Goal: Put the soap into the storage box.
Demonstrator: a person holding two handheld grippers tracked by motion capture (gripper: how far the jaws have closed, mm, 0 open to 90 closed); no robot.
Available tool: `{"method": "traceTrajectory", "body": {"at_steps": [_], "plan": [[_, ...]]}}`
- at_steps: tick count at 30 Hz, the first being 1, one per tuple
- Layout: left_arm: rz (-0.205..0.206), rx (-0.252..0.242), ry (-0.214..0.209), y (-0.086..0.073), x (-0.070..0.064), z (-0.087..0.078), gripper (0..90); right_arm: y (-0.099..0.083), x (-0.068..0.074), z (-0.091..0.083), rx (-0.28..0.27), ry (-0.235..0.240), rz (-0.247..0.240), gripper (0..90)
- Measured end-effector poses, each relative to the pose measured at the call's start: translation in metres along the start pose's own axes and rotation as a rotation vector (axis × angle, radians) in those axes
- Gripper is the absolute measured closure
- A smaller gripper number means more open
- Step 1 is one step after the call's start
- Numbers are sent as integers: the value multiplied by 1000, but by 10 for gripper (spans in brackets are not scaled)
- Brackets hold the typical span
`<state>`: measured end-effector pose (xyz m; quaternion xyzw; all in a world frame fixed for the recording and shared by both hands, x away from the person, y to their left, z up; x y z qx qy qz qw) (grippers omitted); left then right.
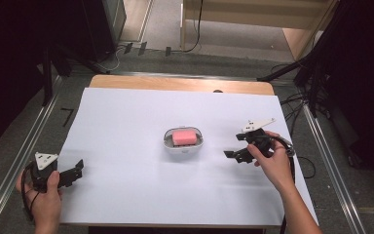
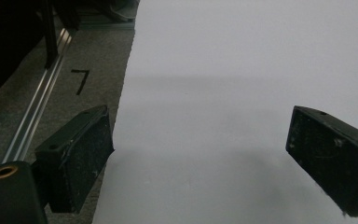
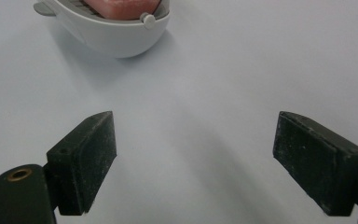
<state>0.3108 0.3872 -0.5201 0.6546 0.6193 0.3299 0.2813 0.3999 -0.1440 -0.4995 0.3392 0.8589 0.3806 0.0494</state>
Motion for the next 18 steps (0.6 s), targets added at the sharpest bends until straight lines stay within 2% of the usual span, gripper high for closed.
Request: {"method": "traceTrajectory", "body": {"at_steps": [7, 18], "plan": [[5, -2, 2, 0, 0, 0, 77, -16, -7, -7, -25, -30, 27, 142], [10, -8, 2, 0, -1, 0, 77, -41, -12, -19, -44, -48, 68, 142]]}}
Point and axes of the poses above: each handheld gripper's, and its own axes: z roughly forward along the jaws, y roughly out of its top, x roughly to its left, the point moved 9 cm from there along z, roughly forward along the jaws, and after that the axes turned 3 degrees about z, right-handed, at the moved point
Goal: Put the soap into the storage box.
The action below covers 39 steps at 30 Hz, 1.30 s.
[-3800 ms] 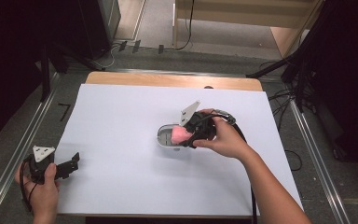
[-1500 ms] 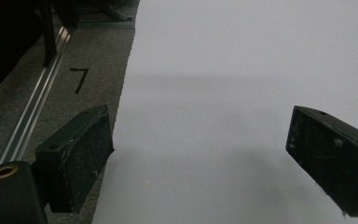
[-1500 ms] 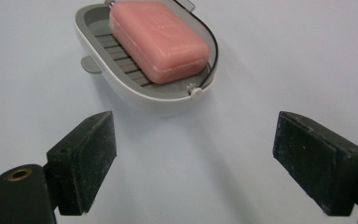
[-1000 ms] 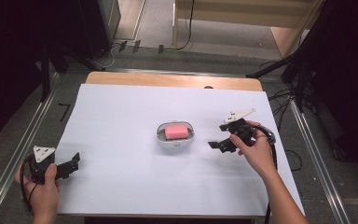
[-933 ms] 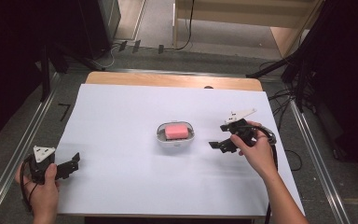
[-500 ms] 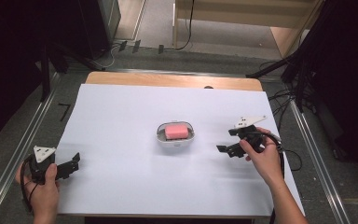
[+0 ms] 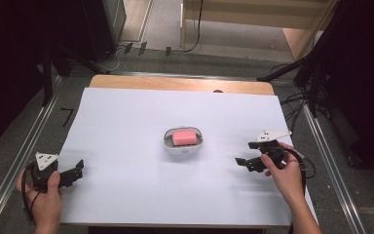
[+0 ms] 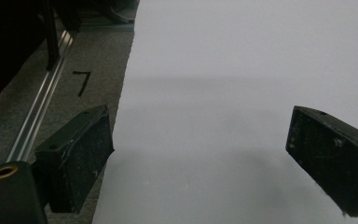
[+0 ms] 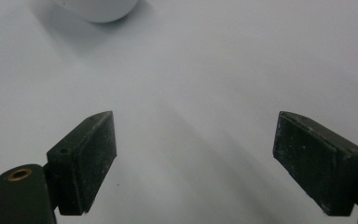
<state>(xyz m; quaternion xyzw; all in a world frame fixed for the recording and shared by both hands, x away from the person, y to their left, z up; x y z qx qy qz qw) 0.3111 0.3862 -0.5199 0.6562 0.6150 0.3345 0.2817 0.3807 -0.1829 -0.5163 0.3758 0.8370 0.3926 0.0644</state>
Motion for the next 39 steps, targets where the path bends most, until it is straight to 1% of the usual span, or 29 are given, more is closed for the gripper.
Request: {"method": "traceTrajectory", "body": {"at_steps": [5, 7, 8, 10, 11, 13, 18, 21, 23, 26, 29, 31, 34, 35, 39], "plan": [[5, 1, 4, 0, 0, 0, 77, -9, -6, -7, -27, -31, 36, 137], [5, 1, 4, 0, 0, 0, 77, -13, -9, -9, -37, -47, 34, 135], [5, 1, 4, 0, 0, 0, 77, -15, -10, -10, -38, -52, 44, 135], [5, 2, 5, 0, 0, 0, 77, -18, -11, -12, -47, -53, 52, 135], [5, 2, 4, 0, 0, 0, 77, -21, -11, -13, -47, -60, 64, 135], [4, 2, 3, 0, 0, 0, 77, -25, -13, -15, -46, -66, 69, 135], [-3, 0, 0, 0, 0, -1, 77, -32, -17, -20, -65, -75, 90, 134], [-1, -1, 3, 0, 0, -1, 77, -38, -21, -26, -83, -90, 106, 134], [-1, -1, 3, 0, 0, -1, 77, -42, -23, -29, -94, -110, 111, 127], [-1, -1, 4, 0, 0, -1, 77, -49, -28, -34, -91, -152, 143, 98], [2, -2, 6, 0, 0, -1, 77, -56, -32, -39, -110, -168, 165, 97], [1, -5, 5, 0, 0, -1, 77, -62, -33, -42, -120, -183, 169, 97], [1, -5, 5, 0, 0, -1, 77, -67, -34, -45, -133, -188, 172, 89], [1, -5, 4, 0, 0, -1, 77, -73, -35, -48, -136, -200, 182, 75], [-6, -7, -9, 0, 0, -2, 77, -83, -35, -55, -156, -219, 209, 53]]}}
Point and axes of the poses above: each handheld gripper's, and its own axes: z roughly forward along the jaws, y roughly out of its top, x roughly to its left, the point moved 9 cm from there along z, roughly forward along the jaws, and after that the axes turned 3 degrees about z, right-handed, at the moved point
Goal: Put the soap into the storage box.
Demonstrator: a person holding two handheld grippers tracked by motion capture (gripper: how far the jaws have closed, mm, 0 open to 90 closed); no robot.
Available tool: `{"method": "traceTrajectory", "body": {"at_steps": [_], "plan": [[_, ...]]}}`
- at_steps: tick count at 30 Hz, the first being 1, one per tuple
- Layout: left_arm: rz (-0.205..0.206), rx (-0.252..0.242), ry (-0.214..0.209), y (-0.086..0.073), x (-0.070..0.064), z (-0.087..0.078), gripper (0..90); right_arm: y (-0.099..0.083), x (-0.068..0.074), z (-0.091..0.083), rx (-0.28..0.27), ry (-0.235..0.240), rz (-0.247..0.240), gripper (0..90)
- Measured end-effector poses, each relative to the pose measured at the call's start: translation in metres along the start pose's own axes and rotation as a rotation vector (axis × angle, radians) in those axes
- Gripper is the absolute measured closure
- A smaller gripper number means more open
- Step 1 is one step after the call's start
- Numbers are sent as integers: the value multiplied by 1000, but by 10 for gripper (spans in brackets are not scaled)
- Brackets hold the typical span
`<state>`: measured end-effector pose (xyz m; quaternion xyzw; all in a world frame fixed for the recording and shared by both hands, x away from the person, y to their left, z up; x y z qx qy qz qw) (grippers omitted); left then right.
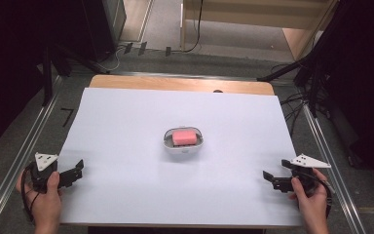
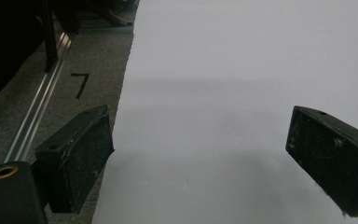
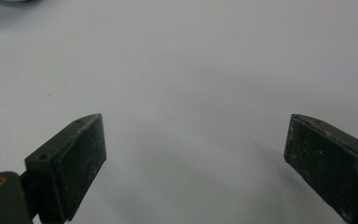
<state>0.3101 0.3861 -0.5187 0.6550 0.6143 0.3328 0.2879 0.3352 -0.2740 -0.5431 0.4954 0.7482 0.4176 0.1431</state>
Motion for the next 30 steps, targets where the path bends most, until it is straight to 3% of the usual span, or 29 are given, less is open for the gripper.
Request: {"method": "traceTrajectory", "body": {"at_steps": [9, 13, 15, 18, 22, 26, 30], "plan": [[-8, -20, -5, 1, 0, -2, 77, -5, -6, -14, -72, -13, 50, 26], [12, -5, 8, 0, -2, 0, 77, -6, -5, -13, -60, -23, 36, 26], [15, -2, 13, 0, -2, 0, 77, -7, -7, -11, -41, -46, 44, 26], [15, -2, 12, 0, -2, 0, 77, -9, -12, -8, -6, -129, 50, 40], [18, -6, 8, 0, -2, 0, 77, -8, -9, -8, -14, -118, 30, 42], [18, -10, 3, 0, -2, -1, 77, -7, -9, -11, -49, -104, 33, 42], [14, -7, 4, 0, -2, -1, 77, -7, -9, -12, -50, -101, 36, 41]]}}
Point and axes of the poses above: each handheld gripper's, and its own axes: z roughly forward along the jaws, y roughly out of its top, x roughly to its left, the point moved 9 cm from there along z, roughly forward along the jaws, and after that the axes turned 3 degrees about z, right-handed, at the moved point
